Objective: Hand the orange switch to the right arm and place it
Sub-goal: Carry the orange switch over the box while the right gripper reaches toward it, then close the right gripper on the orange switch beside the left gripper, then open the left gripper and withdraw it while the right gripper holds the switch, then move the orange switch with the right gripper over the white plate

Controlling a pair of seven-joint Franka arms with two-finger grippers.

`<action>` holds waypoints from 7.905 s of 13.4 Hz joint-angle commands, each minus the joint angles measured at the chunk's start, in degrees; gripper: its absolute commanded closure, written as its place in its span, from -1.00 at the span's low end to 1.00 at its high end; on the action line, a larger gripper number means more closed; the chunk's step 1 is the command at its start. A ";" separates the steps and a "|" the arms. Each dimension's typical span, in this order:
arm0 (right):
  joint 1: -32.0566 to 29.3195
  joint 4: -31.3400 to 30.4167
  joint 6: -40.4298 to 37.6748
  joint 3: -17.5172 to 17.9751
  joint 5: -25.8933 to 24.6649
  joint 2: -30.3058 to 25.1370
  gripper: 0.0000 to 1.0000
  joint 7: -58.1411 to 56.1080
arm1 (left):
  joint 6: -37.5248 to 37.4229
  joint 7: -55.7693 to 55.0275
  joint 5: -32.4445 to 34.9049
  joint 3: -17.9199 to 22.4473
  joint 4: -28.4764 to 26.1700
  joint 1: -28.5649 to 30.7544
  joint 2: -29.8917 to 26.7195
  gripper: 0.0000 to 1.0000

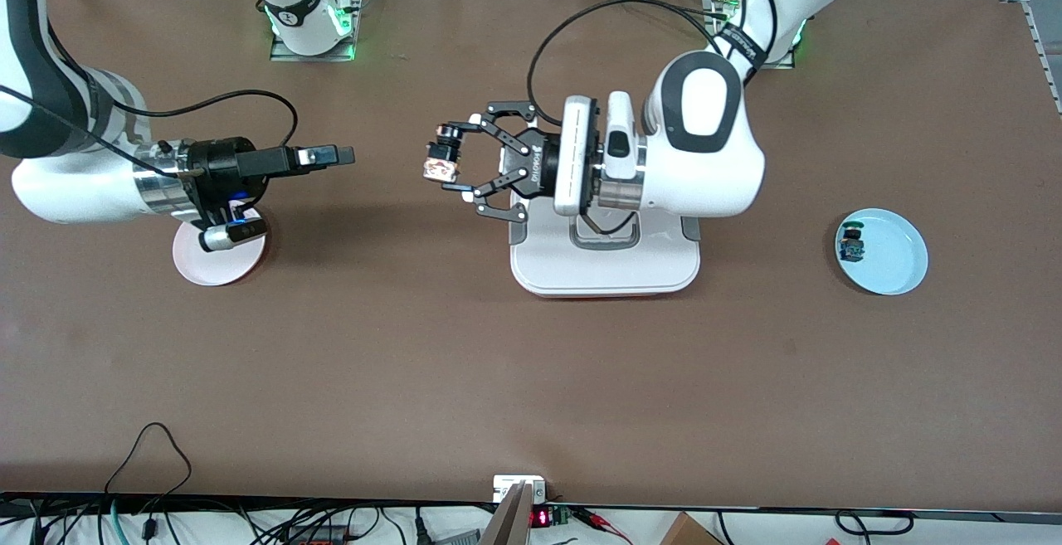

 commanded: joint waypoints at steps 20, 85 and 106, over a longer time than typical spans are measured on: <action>11.70 -8.60 20.10 2.37 16.28 -7.75 -0.99 3.12 | 6.76 0.13 -1.91 0.37 0.45 -3.17 -0.41 0.99; -6.76 -9.30 13.12 2.19 -82.64 -9.07 1.00 -45.62 | -32.88 -12.05 76.70 14.00 27.61 36.13 -2.15 -1.00; -16.60 -20.29 62.01 2.46 -97.80 3.67 1.00 -83.71 | -39.03 -103.50 84.39 27.36 -6.85 13.44 -30.29 -1.00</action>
